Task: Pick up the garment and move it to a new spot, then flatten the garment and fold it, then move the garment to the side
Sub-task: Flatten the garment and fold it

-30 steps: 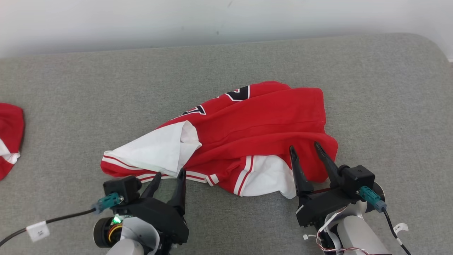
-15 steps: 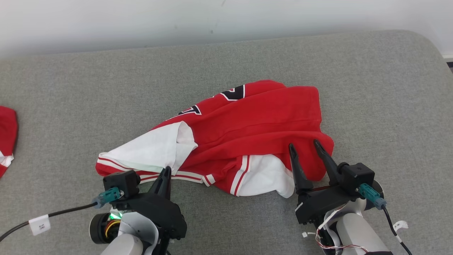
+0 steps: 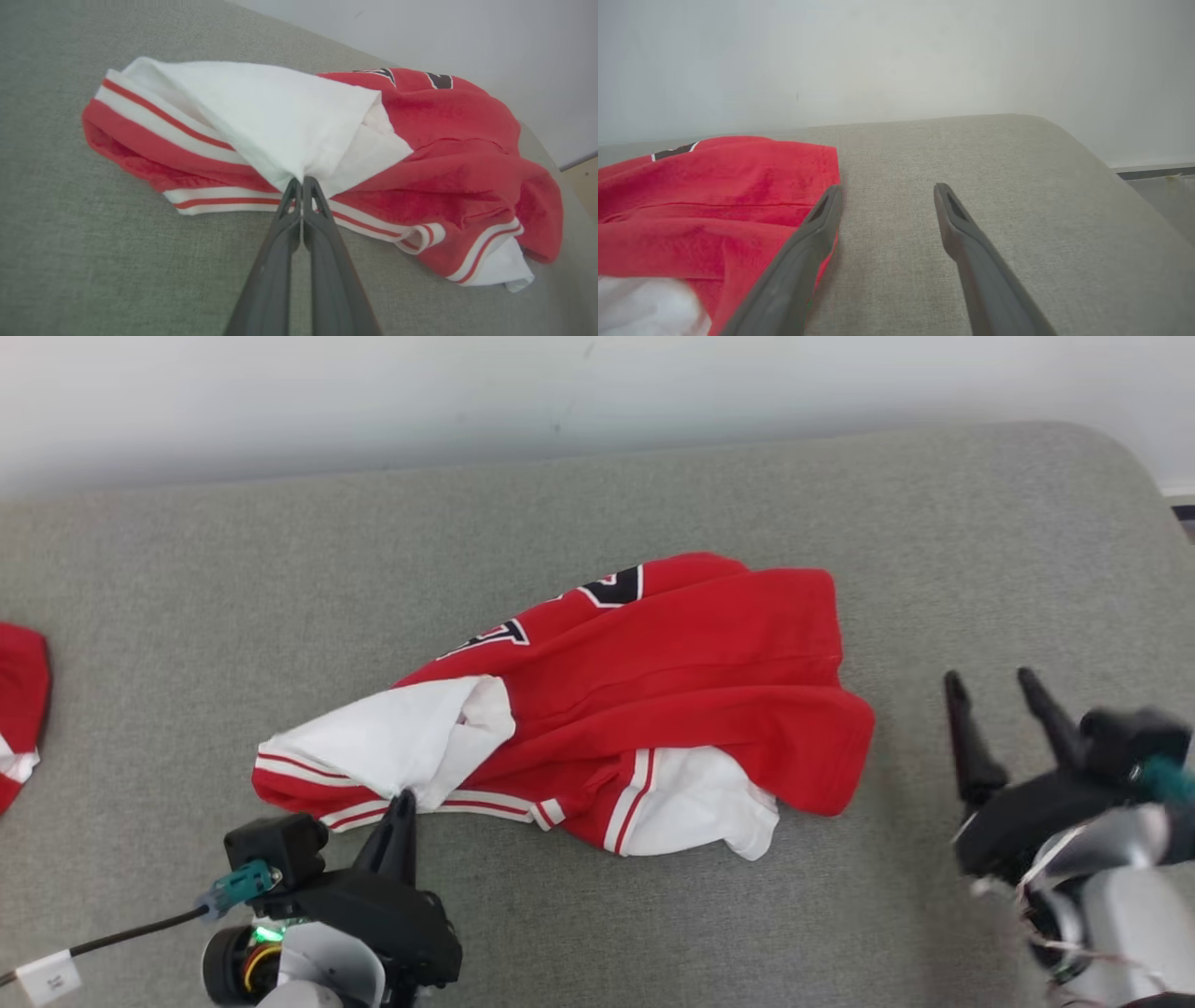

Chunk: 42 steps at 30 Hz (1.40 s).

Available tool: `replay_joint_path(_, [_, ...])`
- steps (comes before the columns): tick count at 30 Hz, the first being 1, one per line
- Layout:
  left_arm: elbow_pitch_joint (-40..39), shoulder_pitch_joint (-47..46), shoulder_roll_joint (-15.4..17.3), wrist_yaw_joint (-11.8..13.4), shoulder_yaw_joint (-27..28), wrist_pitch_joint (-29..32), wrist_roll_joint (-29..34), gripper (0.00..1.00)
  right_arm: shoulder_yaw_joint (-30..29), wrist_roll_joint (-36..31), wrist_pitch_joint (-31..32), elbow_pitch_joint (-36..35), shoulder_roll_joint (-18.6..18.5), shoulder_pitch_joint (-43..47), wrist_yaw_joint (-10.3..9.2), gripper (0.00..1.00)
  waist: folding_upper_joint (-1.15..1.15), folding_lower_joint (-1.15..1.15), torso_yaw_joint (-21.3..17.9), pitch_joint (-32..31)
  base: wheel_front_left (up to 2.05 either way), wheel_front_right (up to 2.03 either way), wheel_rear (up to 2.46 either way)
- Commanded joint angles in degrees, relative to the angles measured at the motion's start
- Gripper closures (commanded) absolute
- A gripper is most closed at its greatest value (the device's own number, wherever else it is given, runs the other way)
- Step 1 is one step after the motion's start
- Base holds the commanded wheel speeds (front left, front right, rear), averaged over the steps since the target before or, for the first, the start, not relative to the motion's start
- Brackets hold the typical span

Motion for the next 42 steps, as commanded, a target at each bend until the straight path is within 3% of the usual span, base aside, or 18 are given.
replay_joint_path(1, [-0.5,0.1,0.0,0.0,0.1,0.0,0.1,1.00,0.2,-0.2,4.1,-1.5,-0.1,-0.3,0.01,0.00,0.01,0.01,0.2,0.5,0.00,0.00,0.00])
replay_joint_path(7, [-1.6,-1.1,-0.6,-0.3,-1.0,0.3,0.6,1.00,-1.2,-0.7,17.2,-6.8,-1.9,-4.0,0.01,0.00,0.01,0.01,1.9,2.0,0.00,0.00,0.00])
replay_joint_path(12, [-1.3,-1.5,-0.8,-0.8,-1.5,0.4,0.7,1.00,-1.2,-1.2,24.8,-4.5,-1.1,-6.6,0.00,0.00,0.01,0.01,2.6,2.9,0.00,0.00,0.00])
replay_joint_path(22, [-1.0,-3.0,-0.8,-1.4,-1.8,0.4,1.0,1.00,0.5,-2.0,31.9,1.8,-2.4,-13.3,0.00,0.00,0.01,0.01,3.4,4.9,0.00,0.00,0.00])
replay_joint_path(31, [-0.7,-4.3,-0.9,-1.9,-2.0,0.1,1.2,1.00,3.5,0.1,33.2,8.4,-2.8,-17.7,0.01,0.00,0.01,0.01,4.8,6.8,0.00,0.00,0.00])
replay_joint_path(33, [-0.6,-4.5,-1.0,-2.0,-2.0,0.1,1.2,1.00,4.0,0.2,33.4,9.6,-3.0,-18.0,0.01,0.07,0.01,0.01,5.1,7.0,0.00,0.00,0.00])
replay_joint_path(36, [-0.5,-4.6,-1.0,-1.8,-2.1,0.0,1.0,1.00,4.7,0.5,33.1,10.6,-3.0,-18.4,0.01,0.05,0.01,0.01,5.4,7.2,0.00,0.00,0.00])
replay_joint_path(39, [-0.4,-4.6,-1.0,-1.9,-2.1,-0.1,0.9,1.00,5.7,0.6,33.0,11.4,-3.3,-18.6,0.01,0.13,0.01,0.01,5.5,7.4,0.00,0.00,0.00])
replay_joint_path(41, [-0.4,-4.6,-1.1,-1.9,-2.2,-0.1,0.9,1.00,7.0,0.8,32.4,11.5,-3.6,-18.6,0.01,0.29,0.01,0.01,5.6,7.6,0.00,0.00,0.00])
replay_joint_path(42, [-0.3,-4.7,-1.1,-1.9,-2.2,-0.1,0.9,1.00,7.3,0.8,31.8,11.6,-3.9,-18.8,0.01,0.47,0.01,0.01,5.6,7.6,0.00,0.00,0.00])
